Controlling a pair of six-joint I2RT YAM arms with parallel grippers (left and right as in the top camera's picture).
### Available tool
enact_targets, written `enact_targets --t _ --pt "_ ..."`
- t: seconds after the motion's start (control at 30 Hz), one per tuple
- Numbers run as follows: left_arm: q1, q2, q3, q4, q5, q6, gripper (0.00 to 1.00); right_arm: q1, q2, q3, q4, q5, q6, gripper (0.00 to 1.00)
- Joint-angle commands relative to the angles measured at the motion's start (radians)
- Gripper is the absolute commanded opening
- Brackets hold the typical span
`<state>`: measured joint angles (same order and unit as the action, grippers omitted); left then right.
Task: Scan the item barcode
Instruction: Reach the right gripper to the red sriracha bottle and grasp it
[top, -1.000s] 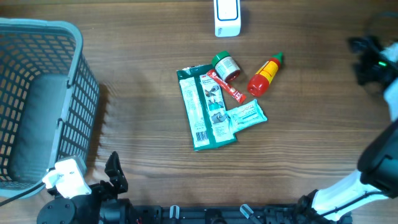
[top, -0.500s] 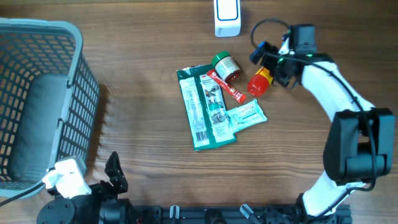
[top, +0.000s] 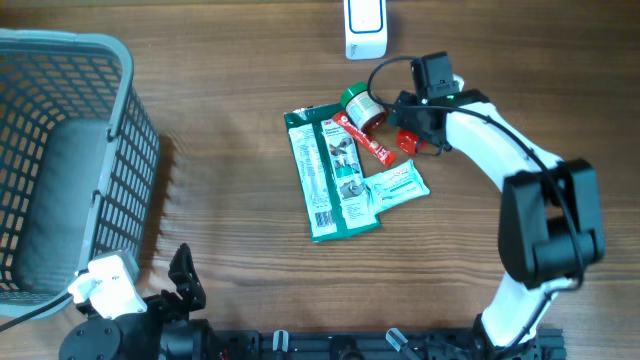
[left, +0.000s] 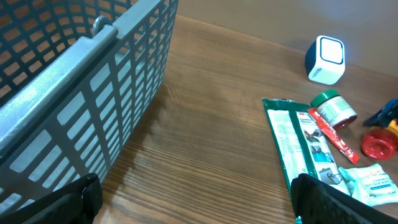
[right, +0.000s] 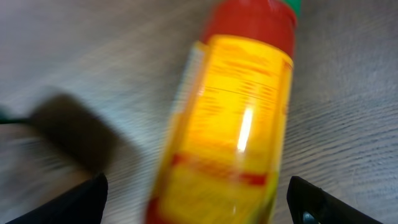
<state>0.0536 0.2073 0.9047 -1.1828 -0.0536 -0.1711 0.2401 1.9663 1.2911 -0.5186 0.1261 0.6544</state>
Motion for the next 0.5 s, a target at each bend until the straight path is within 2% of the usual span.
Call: enact_targets --t 0.0,0.07,0.23,0.47 --pt "-0.004 -0.005 0.001 0.002 0.008 -0.005 1.0 -0.008 0.062 0.009 -0.014 0.053 0.011 0.91" --pt "-0.004 -0.005 0.001 0.002 0.008 -0.005 1.0 -0.008 0.063 0.009 -0.015 0.053 0.01 0.88" --pt "-0.004 -0.005 0.001 0.002 0.008 -0.005 1.0 -0.008 0.063 0.009 -0.023 0.021 -0.001 0.53" --pt "-0.004 -0.005 0.001 0.002 0.008 -0.005 1.0 -0.009 0.053 0.021 -0.021 -0.16 -0.126 0.5"
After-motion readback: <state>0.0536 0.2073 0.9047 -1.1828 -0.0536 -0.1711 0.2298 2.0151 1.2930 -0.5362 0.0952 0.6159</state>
